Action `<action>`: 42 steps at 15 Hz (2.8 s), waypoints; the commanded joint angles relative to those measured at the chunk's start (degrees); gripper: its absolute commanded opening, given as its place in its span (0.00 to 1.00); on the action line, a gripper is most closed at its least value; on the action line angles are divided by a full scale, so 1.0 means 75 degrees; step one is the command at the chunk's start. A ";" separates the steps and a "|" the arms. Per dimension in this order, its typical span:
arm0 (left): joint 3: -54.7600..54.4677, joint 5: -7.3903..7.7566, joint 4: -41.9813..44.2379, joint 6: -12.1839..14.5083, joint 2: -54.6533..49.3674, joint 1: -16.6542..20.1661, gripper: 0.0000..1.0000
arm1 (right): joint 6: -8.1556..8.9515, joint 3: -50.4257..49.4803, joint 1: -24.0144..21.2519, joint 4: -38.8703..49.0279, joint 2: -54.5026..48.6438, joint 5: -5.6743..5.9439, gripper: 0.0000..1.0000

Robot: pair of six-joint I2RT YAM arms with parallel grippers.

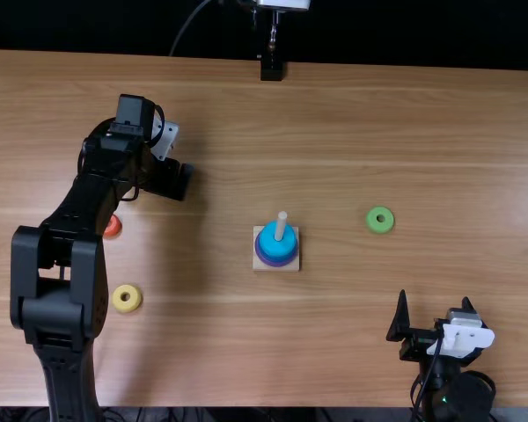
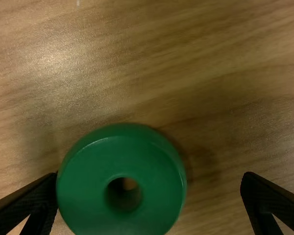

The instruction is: Build the Hanoi tower: stack the rings onto the peg from bottom to top in this color order: purple, dark blue, light blue, dark green, light green, yellow, orange.

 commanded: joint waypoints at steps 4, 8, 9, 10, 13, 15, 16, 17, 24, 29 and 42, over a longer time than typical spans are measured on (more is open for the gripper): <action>0.0348 0.0162 -0.0043 0.0154 0.0238 -0.0047 1.00 | 0.0007 -0.0508 -0.0068 -0.0215 -0.0092 0.0139 1.00; 0.0325 0.0092 -0.0057 0.0154 0.0250 -0.0036 0.00 | 0.0007 -0.0508 -0.0068 -0.0215 -0.0092 0.0139 1.00; 0.0325 0.0035 -0.0043 0.0168 0.0226 -0.0024 0.00 | 0.0007 -0.0508 -0.0068 -0.0215 -0.0092 0.0139 1.00; 0.0337 -0.0007 -0.0043 0.0182 0.0191 -0.0024 0.00 | 0.0007 -0.0508 -0.0068 -0.0215 -0.0092 0.0139 1.00; 0.0618 -0.0513 -0.0605 0.0238 -0.0348 -0.0036 0.00 | 0.0007 -0.0508 -0.0068 -0.0215 -0.0092 0.0125 1.00; 0.0923 -0.0640 -0.1182 0.0323 -0.0817 -0.0059 0.00 | 0.0007 -0.0508 -0.0068 -0.0215 -0.0092 0.0139 1.00; 0.1016 -0.0626 -0.1575 0.0323 -0.1086 -0.0082 0.00 | 0.0007 -0.0508 -0.0068 -0.0215 -0.0092 0.0125 1.00; 0.1075 -0.0626 -0.2025 0.0323 -0.1402 -0.0106 0.00 | 0.0007 -0.0508 -0.0068 -0.0215 -0.0092 0.0139 1.00; 0.1110 -0.0485 -0.3643 -0.0184 -0.3067 -0.1618 0.00 | 0.0007 -0.0508 -0.0068 -0.0215 -0.0092 0.0139 1.00; 0.1321 -0.0443 -0.3530 -0.1491 -0.3324 -0.2907 0.00 | 0.0007 -0.0508 -0.0068 -0.0215 -0.0092 0.0139 1.00; 0.2575 -0.0443 -0.3488 -0.2265 -0.2586 -0.3926 0.00 | 0.0007 -0.0508 -0.0068 -0.0215 -0.0092 0.0139 1.00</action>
